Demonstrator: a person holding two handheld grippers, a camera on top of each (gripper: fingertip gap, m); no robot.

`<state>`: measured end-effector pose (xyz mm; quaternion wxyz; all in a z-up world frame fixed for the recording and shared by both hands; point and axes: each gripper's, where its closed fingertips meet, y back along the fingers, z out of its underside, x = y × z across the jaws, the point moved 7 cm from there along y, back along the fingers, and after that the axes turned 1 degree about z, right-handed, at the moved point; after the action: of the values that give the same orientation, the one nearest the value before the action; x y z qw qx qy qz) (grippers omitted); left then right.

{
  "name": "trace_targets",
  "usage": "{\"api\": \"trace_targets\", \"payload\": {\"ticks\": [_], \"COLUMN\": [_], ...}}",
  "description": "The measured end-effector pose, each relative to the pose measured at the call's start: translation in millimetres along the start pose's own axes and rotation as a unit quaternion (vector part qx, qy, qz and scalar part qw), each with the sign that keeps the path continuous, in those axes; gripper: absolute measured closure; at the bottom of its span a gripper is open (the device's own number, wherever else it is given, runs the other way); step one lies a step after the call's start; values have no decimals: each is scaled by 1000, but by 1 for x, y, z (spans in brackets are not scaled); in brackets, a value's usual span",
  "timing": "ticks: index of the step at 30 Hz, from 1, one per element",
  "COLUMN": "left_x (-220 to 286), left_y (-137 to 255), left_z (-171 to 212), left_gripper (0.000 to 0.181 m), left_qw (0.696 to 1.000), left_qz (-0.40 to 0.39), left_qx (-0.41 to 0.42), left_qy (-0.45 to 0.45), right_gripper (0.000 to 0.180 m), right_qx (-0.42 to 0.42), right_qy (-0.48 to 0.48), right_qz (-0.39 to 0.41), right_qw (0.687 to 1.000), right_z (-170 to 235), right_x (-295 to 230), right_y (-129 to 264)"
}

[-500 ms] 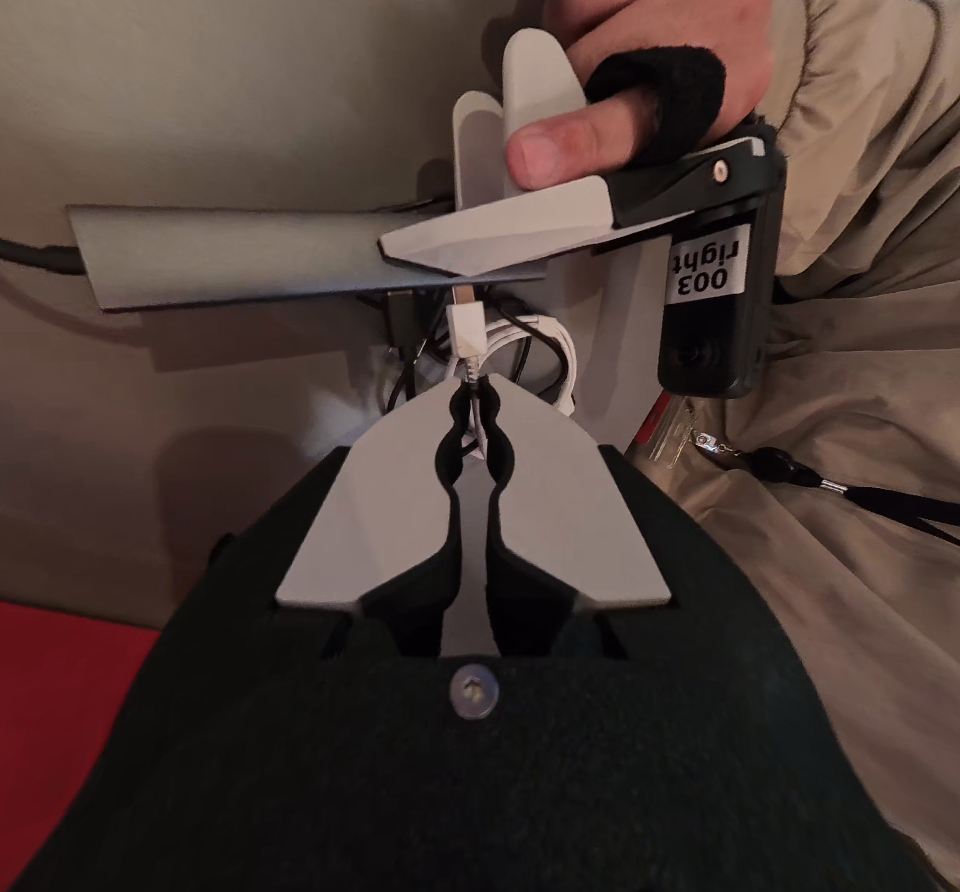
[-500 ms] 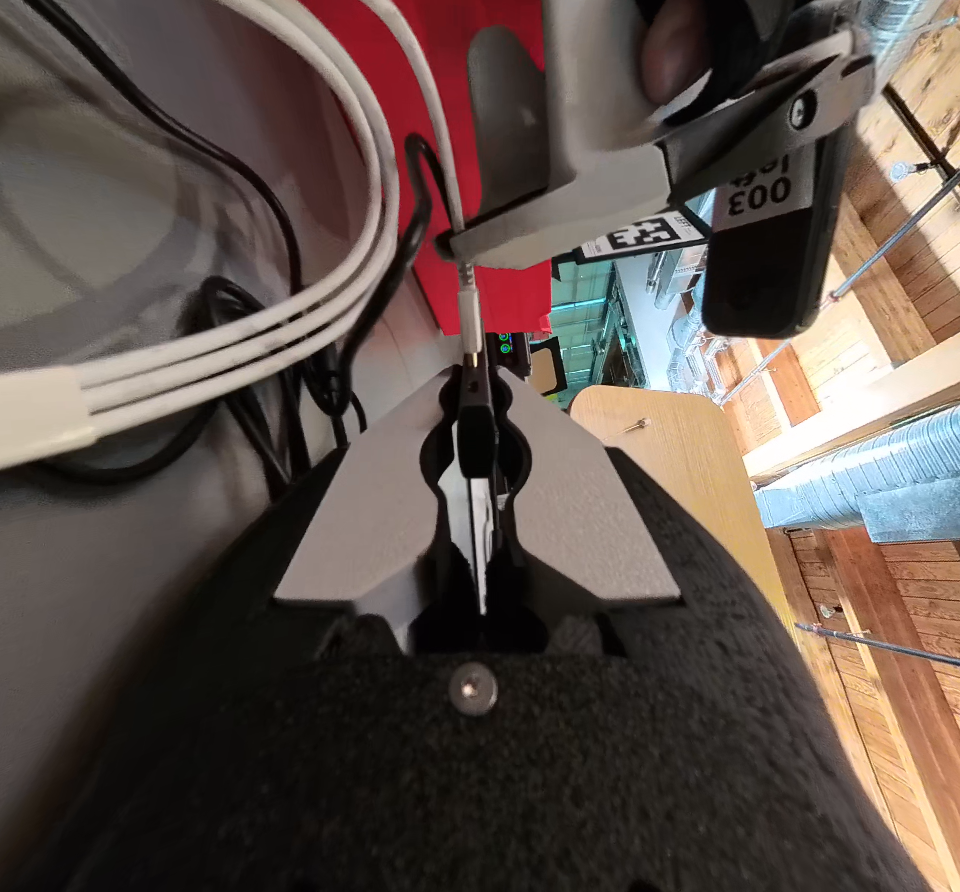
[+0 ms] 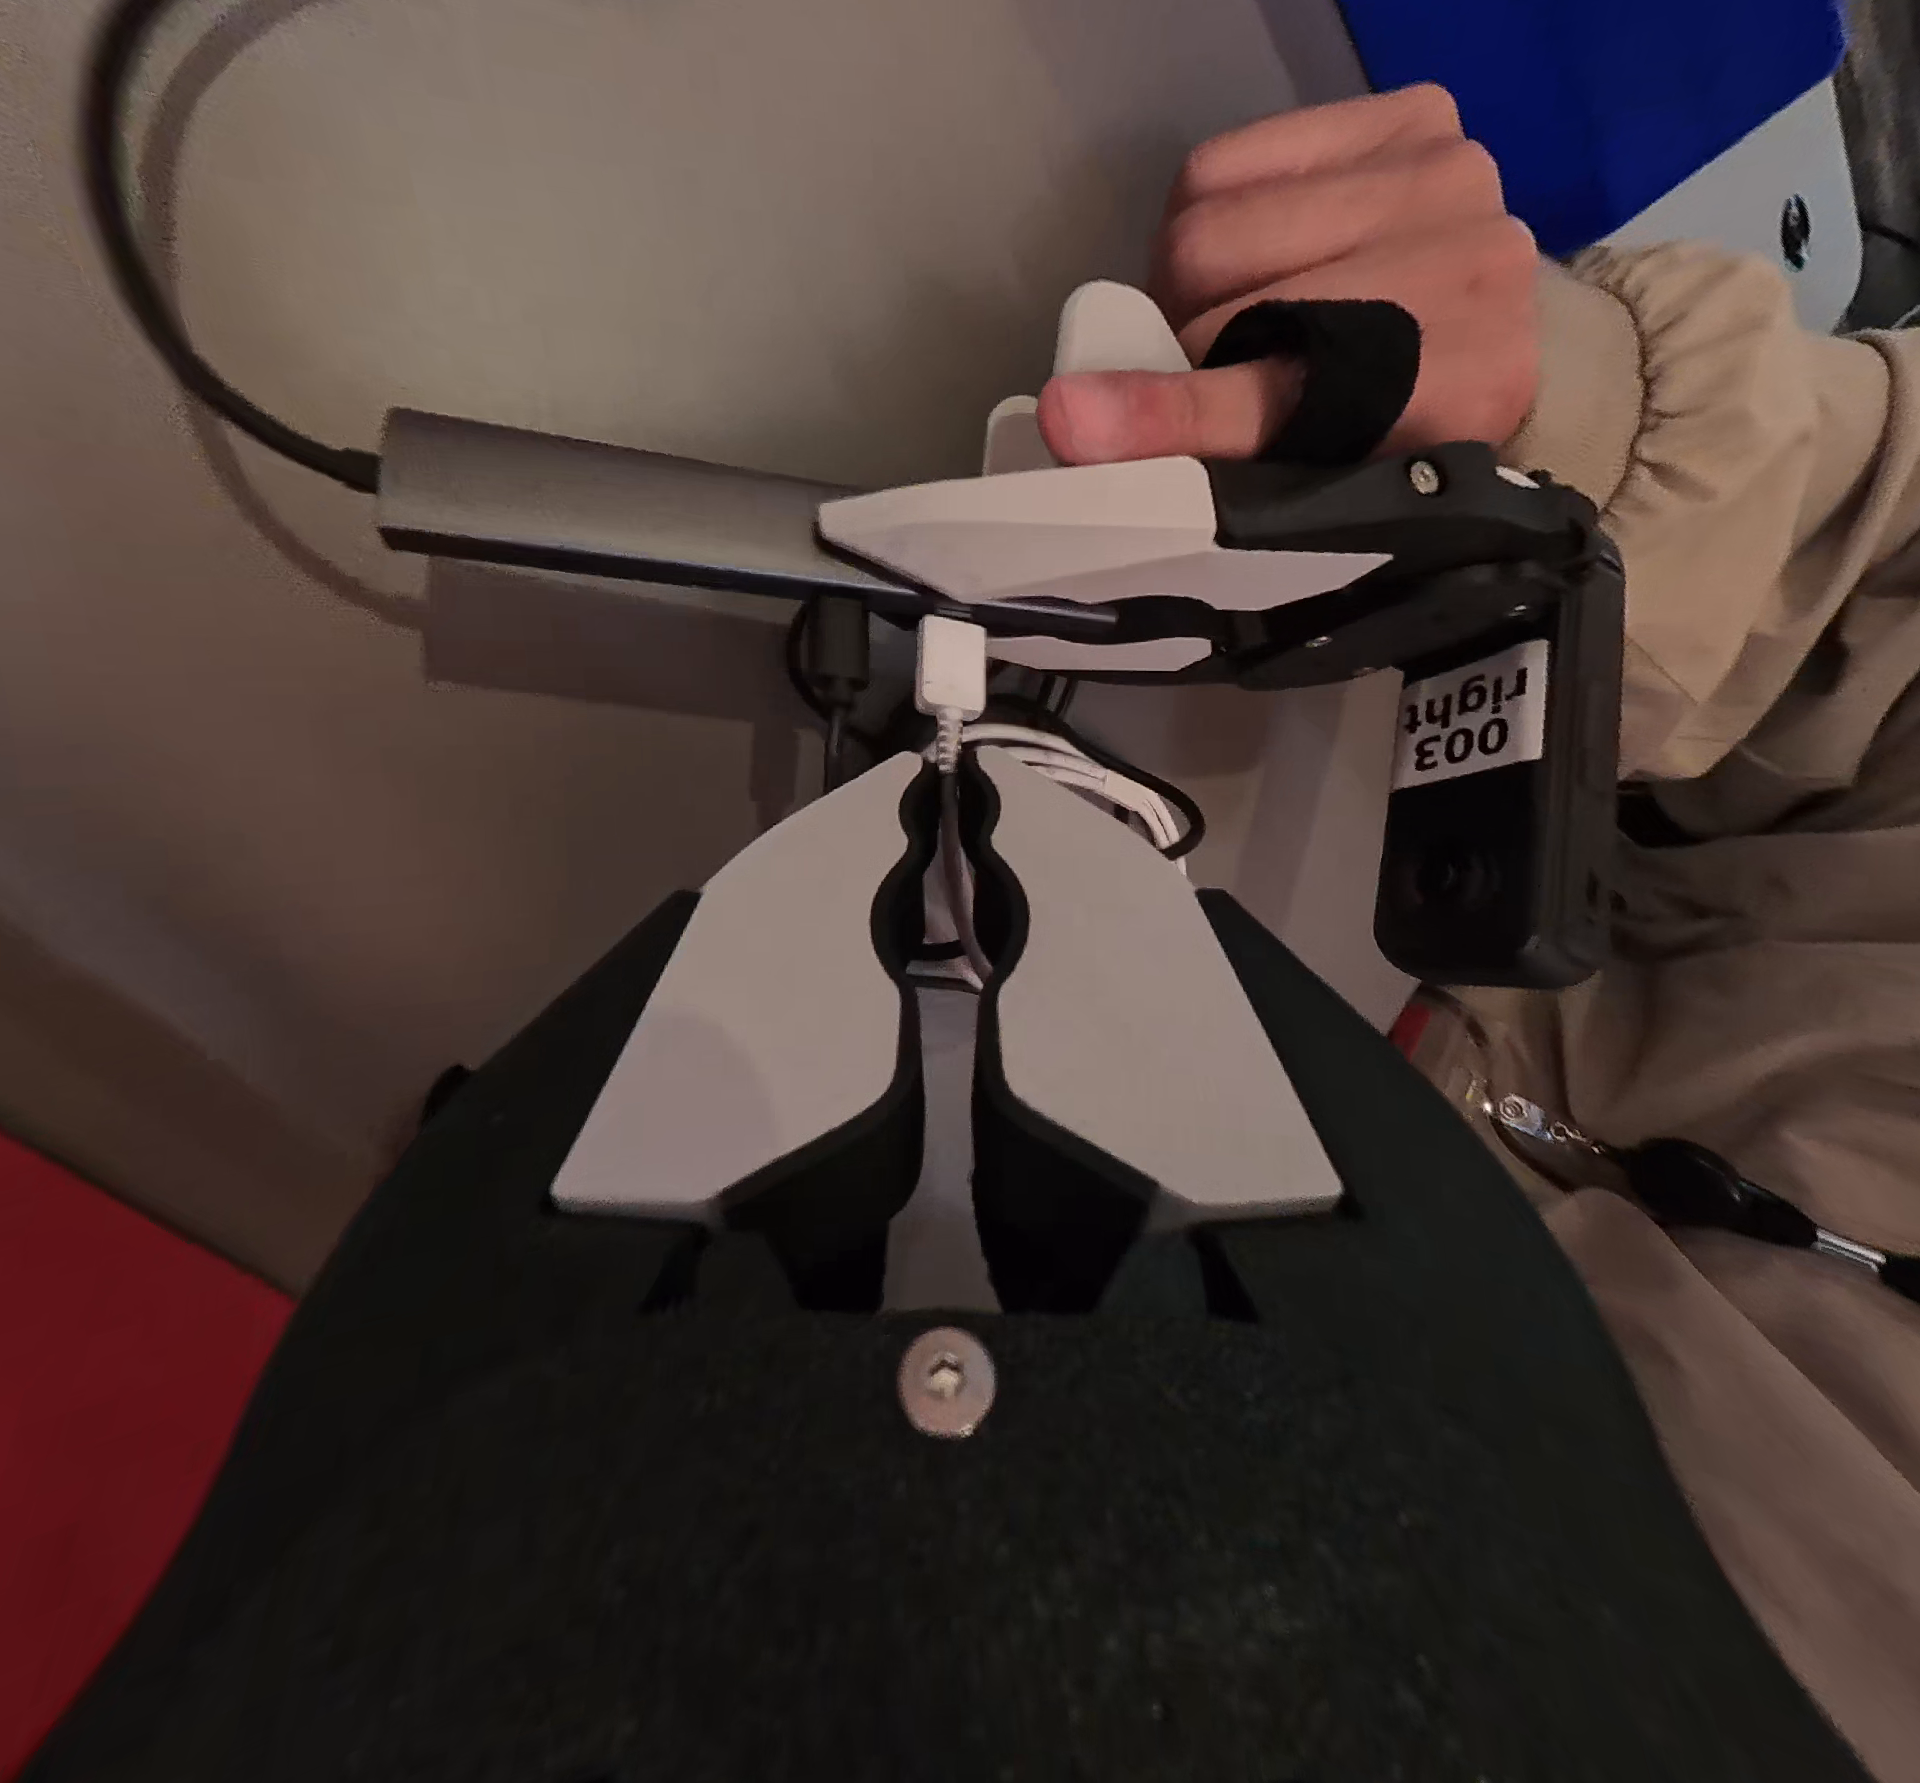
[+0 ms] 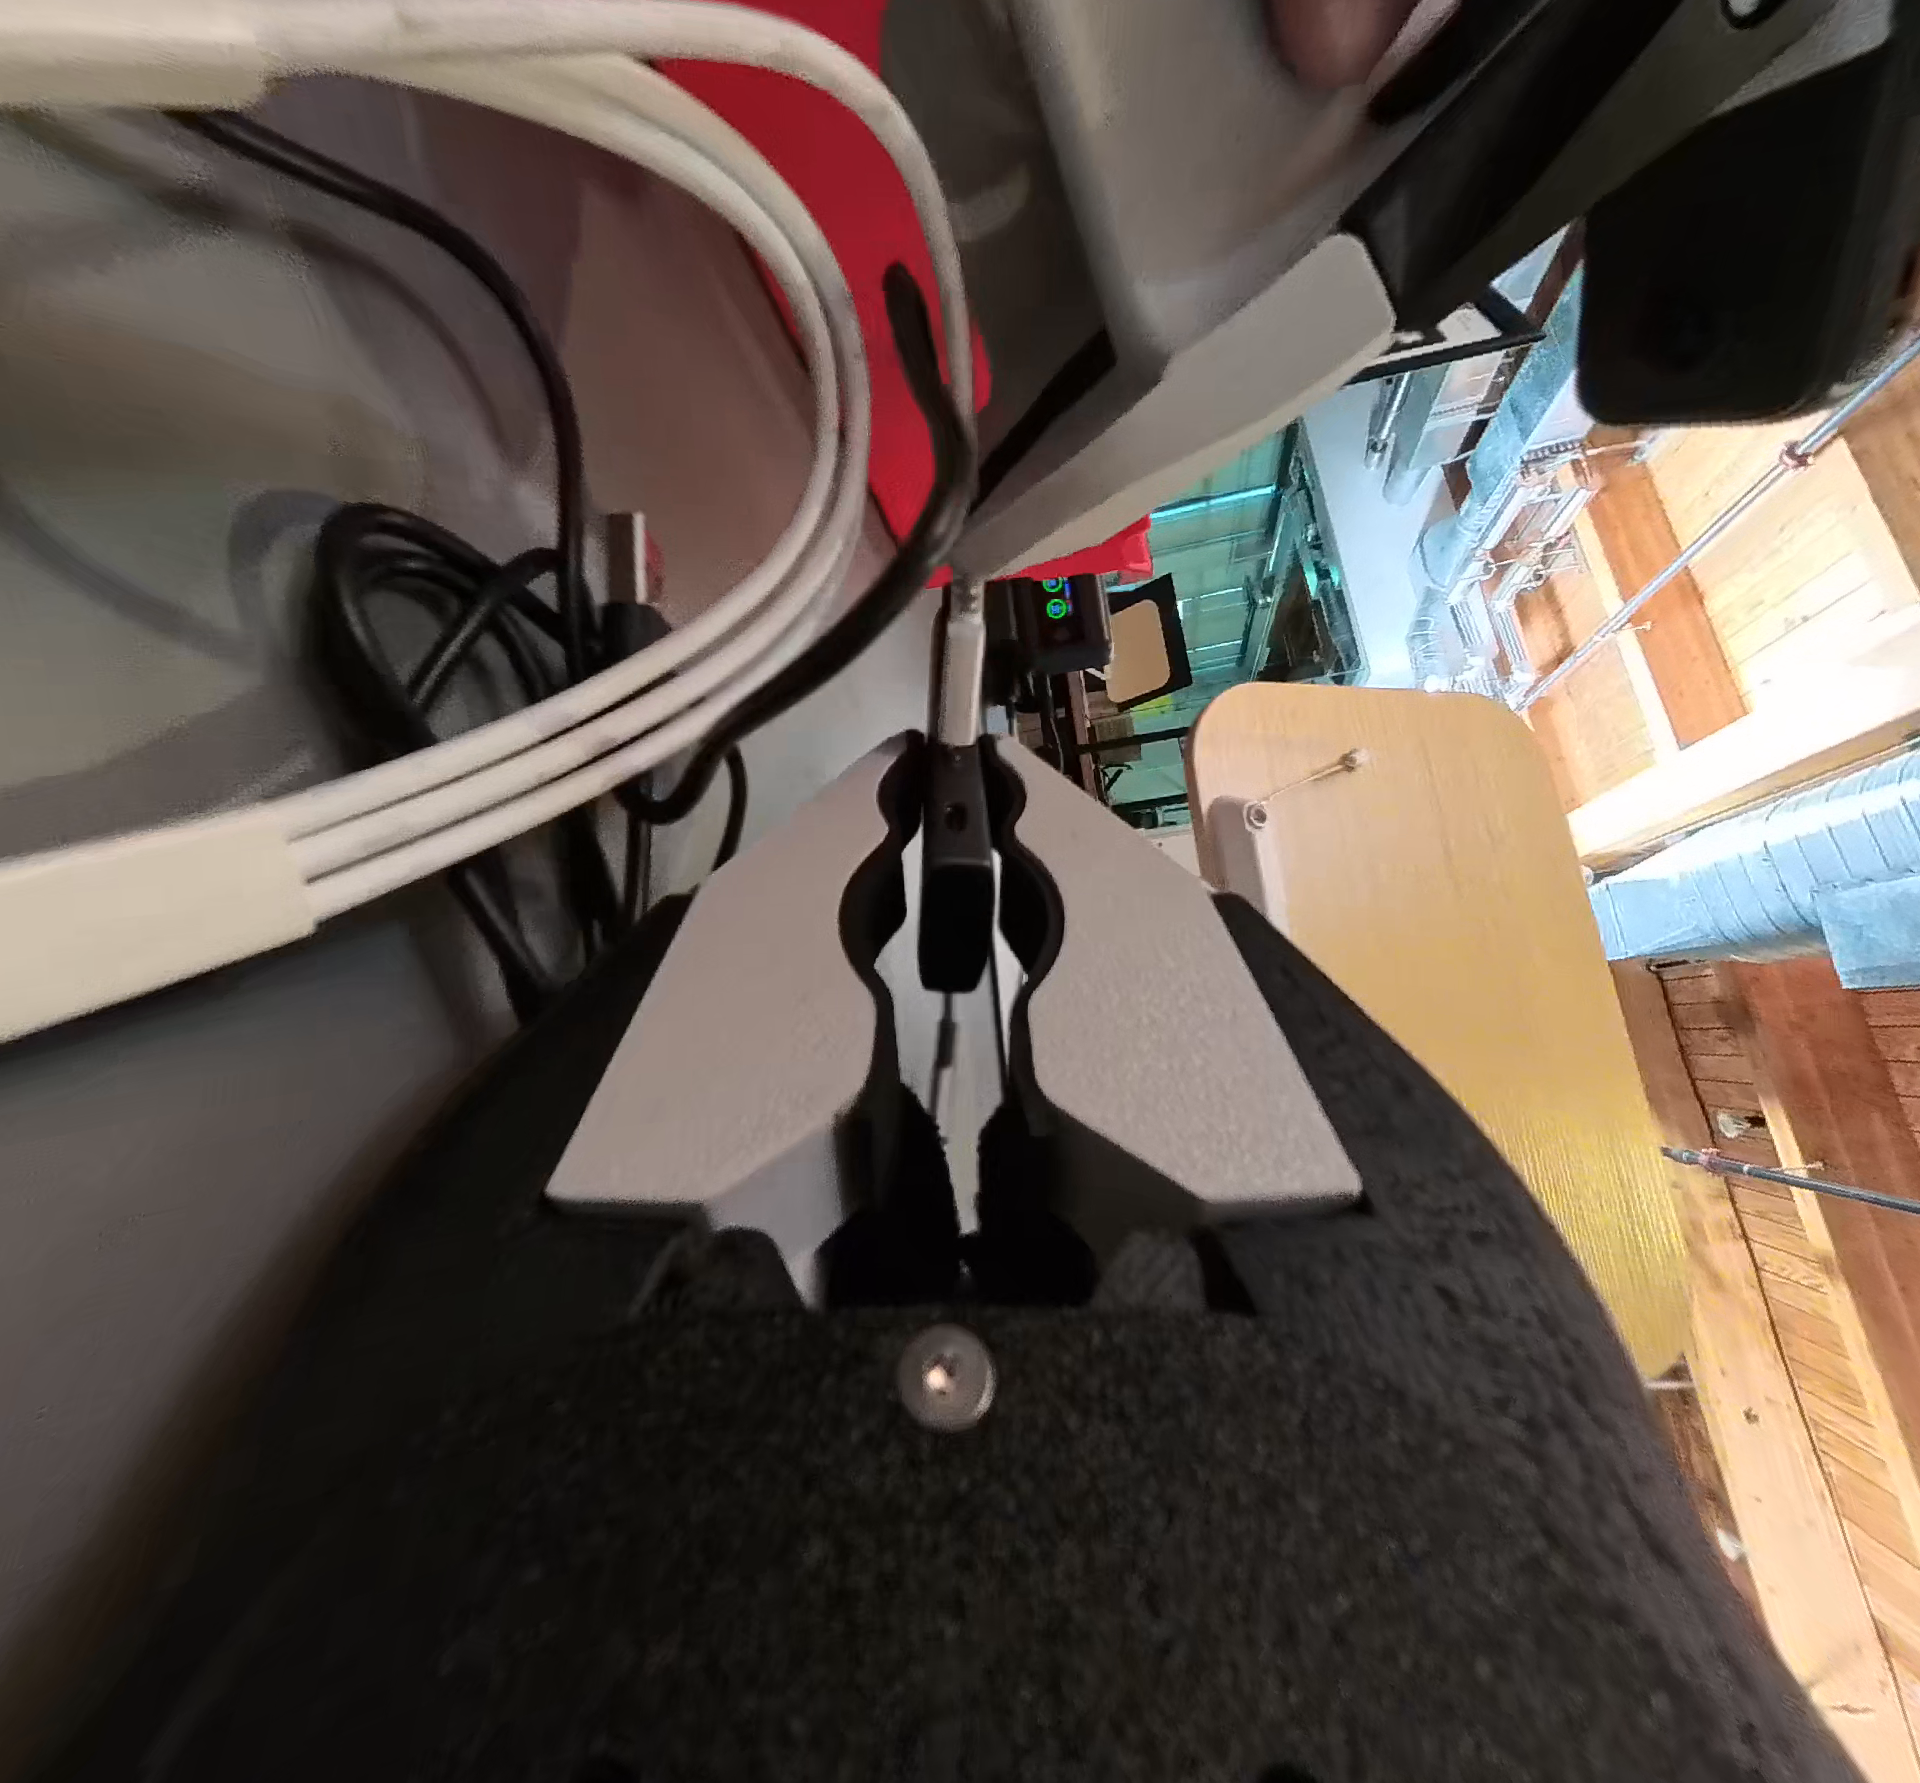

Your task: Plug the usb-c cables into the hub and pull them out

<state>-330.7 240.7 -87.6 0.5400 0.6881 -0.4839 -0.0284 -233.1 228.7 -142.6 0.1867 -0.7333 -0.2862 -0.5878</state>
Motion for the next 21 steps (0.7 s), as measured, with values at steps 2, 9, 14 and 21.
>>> {"api": "trace_targets", "payload": {"ticks": [2, 9, 14, 21], "left_x": [-4, -7, -6, -4], "left_y": [1, -1, -5, -2], "left_z": [0, 2, 4, 8], "left_gripper": [178, 178, 178, 178], "left_qw": [1000, 999, 999, 998], "left_qz": [-12, -33, -48, -44], "left_qx": [9, 14, 18, 35], "left_qy": [4, 6, -9, -31], "right_gripper": [168, 170, 170, 171], "right_qx": [4, 14, 12, 23], "right_qy": [8, 3, -1, 18], "right_qz": [-4, -13, -8, 4], "right_qw": [1000, 1000, 1000, 1000], "right_z": [-1, 0, 0, -4], "right_x": [-2, -3, 1, 3], "right_y": [0, 1, 1, 2]}}
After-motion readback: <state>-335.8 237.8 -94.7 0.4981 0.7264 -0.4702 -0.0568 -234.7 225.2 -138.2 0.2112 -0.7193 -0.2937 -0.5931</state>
